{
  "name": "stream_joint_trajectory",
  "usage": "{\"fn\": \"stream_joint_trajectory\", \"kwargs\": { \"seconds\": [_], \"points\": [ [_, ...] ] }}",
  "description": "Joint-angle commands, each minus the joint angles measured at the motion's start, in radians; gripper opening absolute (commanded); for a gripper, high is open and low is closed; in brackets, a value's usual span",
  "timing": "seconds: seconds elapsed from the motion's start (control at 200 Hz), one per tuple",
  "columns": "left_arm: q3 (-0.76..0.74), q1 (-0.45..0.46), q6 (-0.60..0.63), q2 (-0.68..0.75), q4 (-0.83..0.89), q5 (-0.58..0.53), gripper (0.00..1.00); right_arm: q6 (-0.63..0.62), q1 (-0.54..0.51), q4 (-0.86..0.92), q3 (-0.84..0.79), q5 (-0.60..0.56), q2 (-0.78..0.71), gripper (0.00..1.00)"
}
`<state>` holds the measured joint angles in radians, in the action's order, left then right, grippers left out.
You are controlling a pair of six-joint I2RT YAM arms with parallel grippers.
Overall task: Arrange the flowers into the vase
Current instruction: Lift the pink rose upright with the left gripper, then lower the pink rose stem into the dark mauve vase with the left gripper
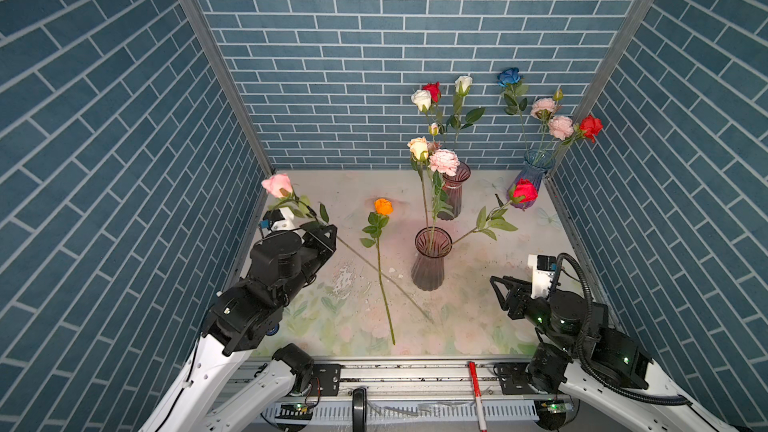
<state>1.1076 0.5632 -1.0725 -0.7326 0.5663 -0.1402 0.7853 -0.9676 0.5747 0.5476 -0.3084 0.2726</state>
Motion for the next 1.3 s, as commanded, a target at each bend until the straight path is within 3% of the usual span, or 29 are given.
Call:
{"fn": "stream_joint_trajectory", "kwargs": {
  "seconds": [0.0,0.205,0.405,0.515,0.625,0.77,1.075,1.296],
  "points": [
    [0.12,-0.003,0.226,-0.07,-0.198,0.054,0.0,0.02,0.001,-0.095,-0.075,0.063,0.013,0.47],
    [0.315,-0.003,0.398,-0.258,-0.363,0.098,0.0,0.073,0.002,-0.134,-0.151,0.015,-0.038,0.48],
    [0.367,0.001,0.459,-0.4,-0.483,0.108,0.0,0.1,0.002,-0.097,-0.167,-0.021,-0.126,0.47],
    [0.317,0.037,0.515,-0.434,-0.612,0.084,0.0,0.109,0.001,-0.069,-0.163,-0.038,-0.156,0.47],
    [0.23,0.117,0.654,-0.438,-0.8,0.028,0.0,0.115,0.001,-0.091,-0.185,-0.028,-0.17,0.47],
    [0.177,0.186,0.788,-0.469,-0.994,0.047,0.0,0.105,0.001,-0.132,-0.204,-0.034,-0.155,0.48],
    [0.119,0.228,0.814,-0.485,-1.053,0.07,0.0,0.017,0.001,-0.197,-0.22,-0.026,-0.06,0.51],
    [0.007,0.275,0.865,-0.472,-1.115,0.048,0.0,-0.008,0.001,-0.104,-0.199,-0.007,-0.117,0.51]
  ]
}}
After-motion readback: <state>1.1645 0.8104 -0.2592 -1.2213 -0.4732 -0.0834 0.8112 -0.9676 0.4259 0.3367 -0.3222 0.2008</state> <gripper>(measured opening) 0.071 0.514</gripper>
